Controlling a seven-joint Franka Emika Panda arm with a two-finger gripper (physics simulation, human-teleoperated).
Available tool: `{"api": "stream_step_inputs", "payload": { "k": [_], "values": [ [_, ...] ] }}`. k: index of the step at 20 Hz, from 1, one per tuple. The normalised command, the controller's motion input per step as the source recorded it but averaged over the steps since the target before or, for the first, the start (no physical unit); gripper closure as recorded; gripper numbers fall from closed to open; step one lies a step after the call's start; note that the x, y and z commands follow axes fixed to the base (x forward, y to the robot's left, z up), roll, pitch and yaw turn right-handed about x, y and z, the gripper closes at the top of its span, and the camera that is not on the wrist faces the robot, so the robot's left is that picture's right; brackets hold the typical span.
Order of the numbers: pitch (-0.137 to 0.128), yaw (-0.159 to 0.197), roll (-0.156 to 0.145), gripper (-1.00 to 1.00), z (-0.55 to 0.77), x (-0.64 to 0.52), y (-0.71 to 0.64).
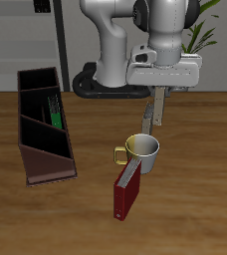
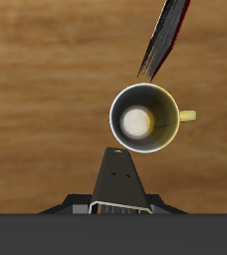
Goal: Place the green book into the right desk caddy's front compartment and place the left yellow book into the right desk caddy's right compartment and place the red book into the right desk caddy's right compartment
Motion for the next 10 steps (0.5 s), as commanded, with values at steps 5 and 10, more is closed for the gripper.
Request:
{"api": "stream_step_inputs", "payload": {
  "k": [5, 10],
  "values": [
    [-0.051, 0.082, 0.023, 1.0, 0.37, -0.43, -0.35],
    [-0.008, 0.117, 0.04, 1.0, 0.32, -0.42, -0.35]
  ]
}}
